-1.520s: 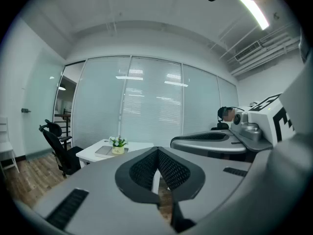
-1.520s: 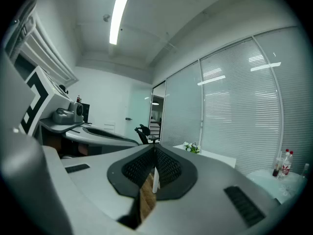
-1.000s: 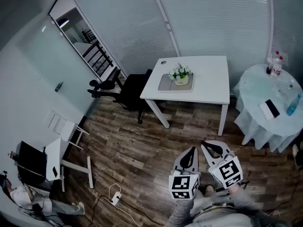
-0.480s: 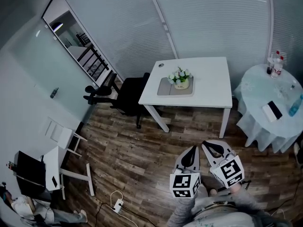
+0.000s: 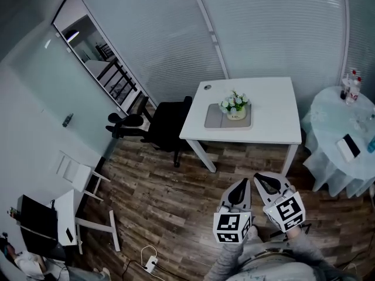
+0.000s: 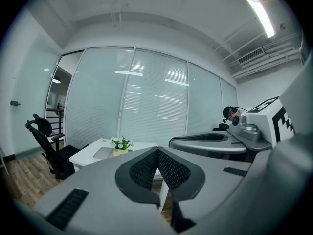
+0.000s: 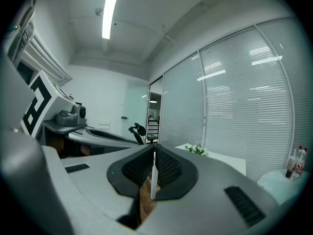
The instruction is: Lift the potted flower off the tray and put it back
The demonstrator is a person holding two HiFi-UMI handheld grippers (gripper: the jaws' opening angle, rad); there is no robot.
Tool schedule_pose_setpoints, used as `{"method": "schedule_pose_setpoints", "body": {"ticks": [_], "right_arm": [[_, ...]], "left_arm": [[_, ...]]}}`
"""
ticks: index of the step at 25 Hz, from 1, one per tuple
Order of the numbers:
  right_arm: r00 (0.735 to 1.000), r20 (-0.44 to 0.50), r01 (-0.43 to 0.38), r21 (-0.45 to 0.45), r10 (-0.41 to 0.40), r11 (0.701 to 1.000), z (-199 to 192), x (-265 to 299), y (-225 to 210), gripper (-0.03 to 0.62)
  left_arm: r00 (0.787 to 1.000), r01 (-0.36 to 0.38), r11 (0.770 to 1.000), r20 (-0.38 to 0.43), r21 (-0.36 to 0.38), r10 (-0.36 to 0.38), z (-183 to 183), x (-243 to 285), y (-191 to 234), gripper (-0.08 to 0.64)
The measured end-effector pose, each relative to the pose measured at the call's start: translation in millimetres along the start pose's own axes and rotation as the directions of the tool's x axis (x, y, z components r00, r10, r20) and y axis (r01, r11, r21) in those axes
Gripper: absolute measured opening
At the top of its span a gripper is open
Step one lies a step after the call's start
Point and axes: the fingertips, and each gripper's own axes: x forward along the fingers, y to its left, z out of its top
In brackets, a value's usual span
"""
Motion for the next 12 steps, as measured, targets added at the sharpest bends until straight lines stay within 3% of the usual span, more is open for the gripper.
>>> {"method": "schedule_pose_setpoints", "body": {"ticks": [12], "right_arm": [[1.000,-0.001,0.017,0.030,-0.016,0.999,0,46,6,0.023]], "left_arm": [[1.000,-0.009,1.000,0.008,0.002,0.009,7,6,50,0.011]]}}
